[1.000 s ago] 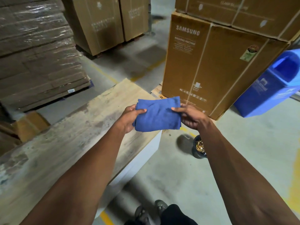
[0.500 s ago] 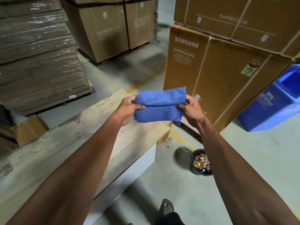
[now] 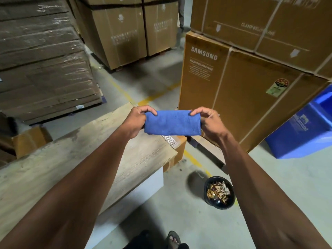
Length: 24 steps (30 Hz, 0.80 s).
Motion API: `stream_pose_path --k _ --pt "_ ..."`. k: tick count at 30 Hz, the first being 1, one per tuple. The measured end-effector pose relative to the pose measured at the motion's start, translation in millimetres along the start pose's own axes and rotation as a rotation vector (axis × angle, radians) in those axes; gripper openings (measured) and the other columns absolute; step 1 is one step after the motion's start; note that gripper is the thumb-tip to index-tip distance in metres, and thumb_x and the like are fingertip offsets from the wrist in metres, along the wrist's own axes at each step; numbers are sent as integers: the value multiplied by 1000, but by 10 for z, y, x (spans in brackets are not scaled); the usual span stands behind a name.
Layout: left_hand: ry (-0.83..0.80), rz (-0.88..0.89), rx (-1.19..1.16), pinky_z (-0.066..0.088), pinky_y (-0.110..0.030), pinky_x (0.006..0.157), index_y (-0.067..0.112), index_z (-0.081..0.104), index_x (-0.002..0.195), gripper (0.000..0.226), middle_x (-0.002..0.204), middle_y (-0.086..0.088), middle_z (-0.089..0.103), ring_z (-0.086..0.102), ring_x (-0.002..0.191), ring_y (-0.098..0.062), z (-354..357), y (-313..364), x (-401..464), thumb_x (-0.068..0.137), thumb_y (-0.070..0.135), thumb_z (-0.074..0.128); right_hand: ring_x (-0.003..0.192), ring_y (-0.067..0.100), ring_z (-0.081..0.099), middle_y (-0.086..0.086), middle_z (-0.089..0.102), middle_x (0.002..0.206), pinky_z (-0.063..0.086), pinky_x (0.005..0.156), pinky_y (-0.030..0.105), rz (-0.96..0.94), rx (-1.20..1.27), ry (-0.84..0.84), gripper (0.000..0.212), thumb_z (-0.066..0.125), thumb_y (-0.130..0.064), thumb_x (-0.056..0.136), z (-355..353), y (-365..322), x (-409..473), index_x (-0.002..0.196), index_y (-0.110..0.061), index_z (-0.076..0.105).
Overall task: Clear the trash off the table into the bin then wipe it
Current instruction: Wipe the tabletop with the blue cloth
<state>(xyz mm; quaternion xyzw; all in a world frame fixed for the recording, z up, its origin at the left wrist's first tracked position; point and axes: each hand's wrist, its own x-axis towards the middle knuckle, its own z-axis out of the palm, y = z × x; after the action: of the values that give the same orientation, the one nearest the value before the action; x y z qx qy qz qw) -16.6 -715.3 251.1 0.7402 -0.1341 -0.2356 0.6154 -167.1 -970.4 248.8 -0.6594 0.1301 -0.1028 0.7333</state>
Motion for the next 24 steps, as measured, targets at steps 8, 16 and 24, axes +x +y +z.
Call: stream_pose_path --k 8,16,24 --pt "-97 -139 2 57 -31 60 20 75 85 60 105 -4 77 73 91 -27 238 -16 521 103 -14 29 73 19 63 5 73 89 50 61 28 110 8 -28 51 52 11 106 -347 183 411 80 -25 78" --pt "-117 -233 -56 60 -30 63 18 78 93 54 120 -12 77 74 97 -31 366 -84 1387 101 -8 31 70 21 65 6 74 85 54 60 26 255 27 89 60 38 16 101 -508 518 1187 75 -22 77" --pt "-104 -440 -92 50 -39 85 31 79 103 13 109 0 77 69 103 -24 369 -475 2266 96 32 69 79 18 67 3 72 90 57 61 28 387 194 196 20 53 -5 108 -514 949 1780 93 -10 66"
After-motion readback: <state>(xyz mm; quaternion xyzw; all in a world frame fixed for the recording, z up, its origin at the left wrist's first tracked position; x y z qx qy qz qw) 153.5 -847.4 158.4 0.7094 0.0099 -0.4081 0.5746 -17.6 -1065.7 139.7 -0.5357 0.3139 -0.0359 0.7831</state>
